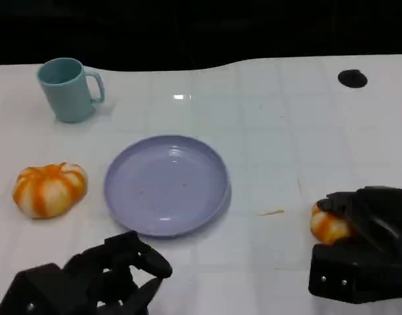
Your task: Grasp the bread from the table and place it into the plate.
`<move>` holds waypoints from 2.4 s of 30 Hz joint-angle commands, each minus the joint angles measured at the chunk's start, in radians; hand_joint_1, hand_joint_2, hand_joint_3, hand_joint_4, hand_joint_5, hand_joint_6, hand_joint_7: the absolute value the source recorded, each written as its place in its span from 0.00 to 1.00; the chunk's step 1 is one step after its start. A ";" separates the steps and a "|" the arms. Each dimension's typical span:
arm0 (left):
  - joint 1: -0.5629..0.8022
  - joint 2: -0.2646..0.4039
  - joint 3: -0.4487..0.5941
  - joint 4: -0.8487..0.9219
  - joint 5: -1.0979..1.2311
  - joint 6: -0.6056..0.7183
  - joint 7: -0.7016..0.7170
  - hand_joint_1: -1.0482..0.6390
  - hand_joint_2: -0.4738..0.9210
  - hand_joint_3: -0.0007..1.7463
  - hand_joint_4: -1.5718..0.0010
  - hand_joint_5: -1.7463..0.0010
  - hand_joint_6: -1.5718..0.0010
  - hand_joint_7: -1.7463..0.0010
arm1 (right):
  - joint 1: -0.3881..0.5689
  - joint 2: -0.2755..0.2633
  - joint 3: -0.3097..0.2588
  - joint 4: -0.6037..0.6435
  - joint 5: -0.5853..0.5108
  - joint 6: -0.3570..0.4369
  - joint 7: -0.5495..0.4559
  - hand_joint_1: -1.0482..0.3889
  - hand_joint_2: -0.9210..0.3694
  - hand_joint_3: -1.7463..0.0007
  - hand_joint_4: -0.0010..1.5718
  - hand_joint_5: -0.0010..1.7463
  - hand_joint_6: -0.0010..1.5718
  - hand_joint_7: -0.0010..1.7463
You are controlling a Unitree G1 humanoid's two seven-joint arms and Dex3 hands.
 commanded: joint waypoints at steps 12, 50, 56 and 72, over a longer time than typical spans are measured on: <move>-0.001 -0.004 -0.002 -0.034 0.004 0.035 0.008 0.46 0.91 0.38 0.57 0.00 0.60 0.25 | -0.069 -0.034 0.017 0.121 0.014 -0.120 -0.191 0.63 0.29 0.59 0.57 1.00 0.47 0.94; -0.001 -0.015 -0.014 -0.025 0.017 0.030 0.012 0.48 0.91 0.40 0.59 0.00 0.62 0.24 | -0.119 0.130 0.002 -0.064 0.185 -0.327 -0.238 0.65 0.57 0.17 0.64 1.00 0.52 0.95; 0.000 -0.014 -0.017 -0.027 0.025 0.034 0.015 0.48 0.91 0.39 0.60 0.00 0.61 0.24 | -0.154 0.171 0.028 -0.027 0.171 -0.333 -0.239 0.66 0.58 0.17 0.64 1.00 0.52 0.97; 0.009 -0.022 -0.016 -0.022 0.024 0.022 0.007 0.48 0.91 0.39 0.59 0.00 0.61 0.25 | -0.311 0.317 0.104 0.232 0.170 -0.399 -0.303 0.65 0.59 0.14 0.66 1.00 0.51 1.00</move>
